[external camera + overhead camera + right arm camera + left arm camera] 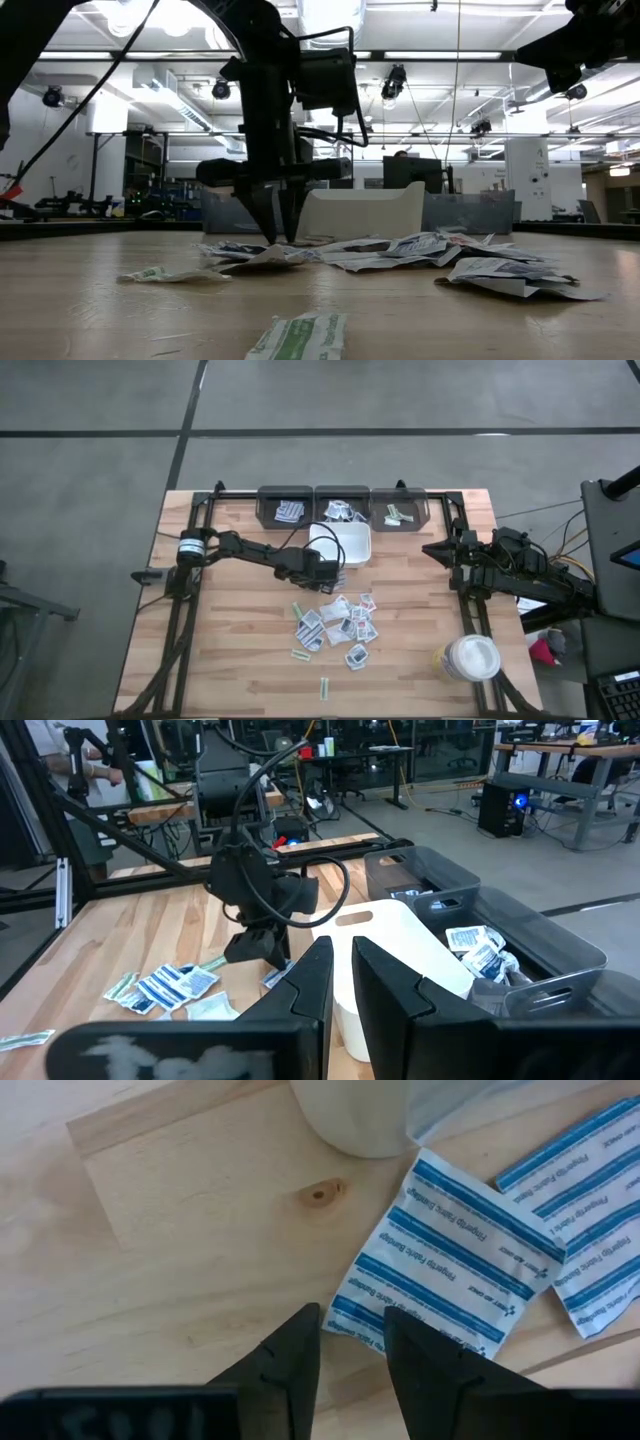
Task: Pick & Place First Aid Supplies
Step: Put the blue bandage pack into the left gray bin
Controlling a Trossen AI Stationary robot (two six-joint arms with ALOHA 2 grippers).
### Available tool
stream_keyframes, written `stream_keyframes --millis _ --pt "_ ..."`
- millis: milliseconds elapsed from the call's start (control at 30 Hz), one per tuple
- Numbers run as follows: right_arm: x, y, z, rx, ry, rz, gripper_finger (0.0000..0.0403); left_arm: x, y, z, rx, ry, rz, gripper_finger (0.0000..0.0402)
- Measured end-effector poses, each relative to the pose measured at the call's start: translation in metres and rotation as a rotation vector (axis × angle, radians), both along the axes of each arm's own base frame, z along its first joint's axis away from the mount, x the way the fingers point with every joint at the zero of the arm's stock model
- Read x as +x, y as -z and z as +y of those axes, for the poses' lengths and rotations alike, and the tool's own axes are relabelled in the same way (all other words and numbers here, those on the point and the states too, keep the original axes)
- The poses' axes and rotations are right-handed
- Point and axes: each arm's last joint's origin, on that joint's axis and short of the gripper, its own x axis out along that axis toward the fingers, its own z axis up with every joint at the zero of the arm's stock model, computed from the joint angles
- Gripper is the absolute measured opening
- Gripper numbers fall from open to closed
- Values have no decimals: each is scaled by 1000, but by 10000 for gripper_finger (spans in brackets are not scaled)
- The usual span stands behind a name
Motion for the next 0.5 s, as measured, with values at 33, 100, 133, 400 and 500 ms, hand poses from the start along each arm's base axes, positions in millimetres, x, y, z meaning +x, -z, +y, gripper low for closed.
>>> stream_keyframes --millis 33,100,133,400,500 --pt "0 0 0 0 0 0 38 0 1 0 -1 2 3 120" --pt "0 0 0 0 0 -1 38 0 1 0 0 11 8 120" --pt "0 0 0 0 0 0 38 0 1 0 0 12 13 119" --pt "0 0 0 0 0 0 38 -3 3 -8 -4 36 52 91" --pt "0 0 0 0 0 0 38 -4 3 -12 -2 47 61 71"
